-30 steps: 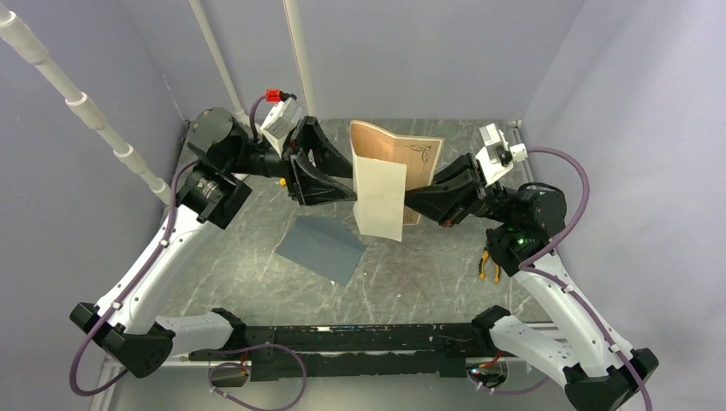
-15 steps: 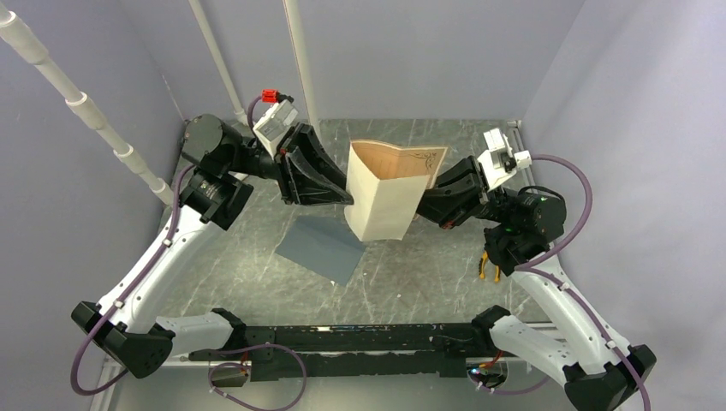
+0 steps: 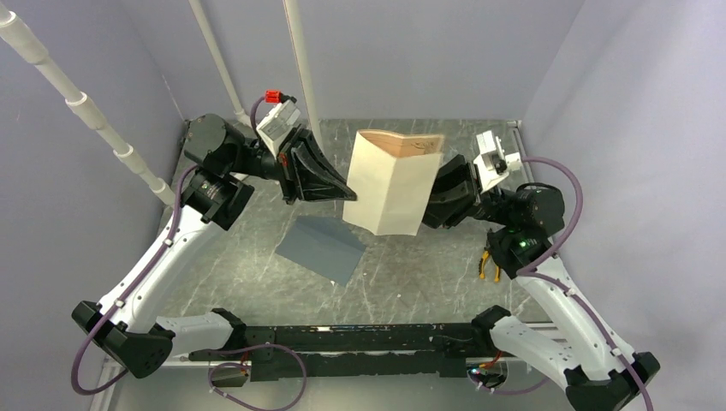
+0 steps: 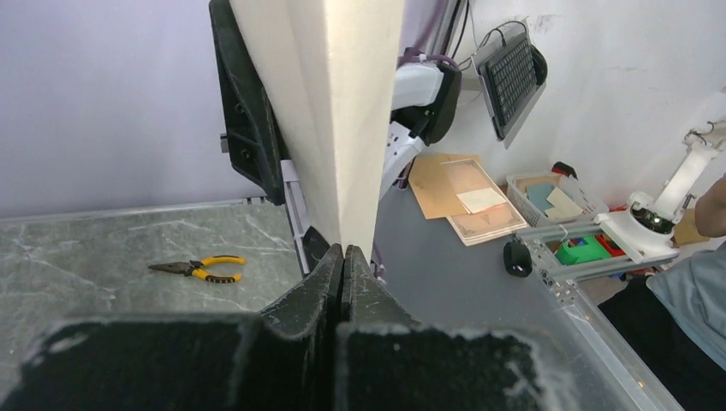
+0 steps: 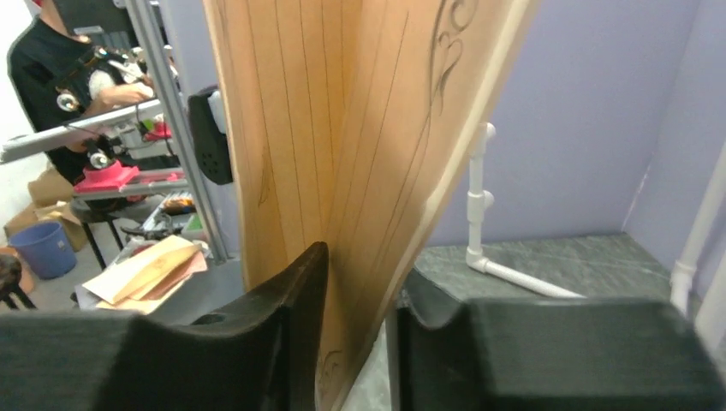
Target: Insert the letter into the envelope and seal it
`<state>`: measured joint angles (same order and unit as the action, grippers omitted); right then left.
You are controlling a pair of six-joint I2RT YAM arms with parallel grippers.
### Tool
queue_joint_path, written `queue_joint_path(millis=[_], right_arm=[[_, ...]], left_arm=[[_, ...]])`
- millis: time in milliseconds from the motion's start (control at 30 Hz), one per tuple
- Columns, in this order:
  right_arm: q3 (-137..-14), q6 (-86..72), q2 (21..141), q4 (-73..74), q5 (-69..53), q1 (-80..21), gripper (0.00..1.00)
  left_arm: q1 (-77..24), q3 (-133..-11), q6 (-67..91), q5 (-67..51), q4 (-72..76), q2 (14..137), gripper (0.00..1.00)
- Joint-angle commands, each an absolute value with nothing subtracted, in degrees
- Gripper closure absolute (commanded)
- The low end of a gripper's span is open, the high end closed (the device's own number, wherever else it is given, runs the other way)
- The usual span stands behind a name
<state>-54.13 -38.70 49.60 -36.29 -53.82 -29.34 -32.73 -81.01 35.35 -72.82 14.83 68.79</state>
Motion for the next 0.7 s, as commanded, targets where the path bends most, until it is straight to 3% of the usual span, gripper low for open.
queue_joint_path(millis=[0, 100, 267, 433, 667], right_arm=[[-58.9, -19.2, 45.5, -13.0, -49.6, -29.4, 0.51], [-60.2, -13.6, 42.4, -3.6, -41.7, -29.4, 0.3], [-59.7, -12.6, 37.9, 2.4, -24.3, -29.4, 0.14], [-57.5, -14.0, 34.9, 2.8, -11.0, -29.4, 0.03], [-57.1, -16.3, 34.5, -3.1, -17.8, -29.4, 0.0]], left_arm=[[-33.0, -82.0, 32.7, -69.8, 11.7, 68.0, 0.98], [-33.0, -83.0, 28.3, -64.9, 4.7, 67.8, 0.98], [-33.0, -83.9, 22.4, -54.8, -4.5, 67.9, 0.98], [-33.0, -85.0, 20.4, -52.1, -8.1, 68.8, 0.98], [-33.0, -85.4, 19.1, -52.0, -9.4, 68.9, 0.97]])
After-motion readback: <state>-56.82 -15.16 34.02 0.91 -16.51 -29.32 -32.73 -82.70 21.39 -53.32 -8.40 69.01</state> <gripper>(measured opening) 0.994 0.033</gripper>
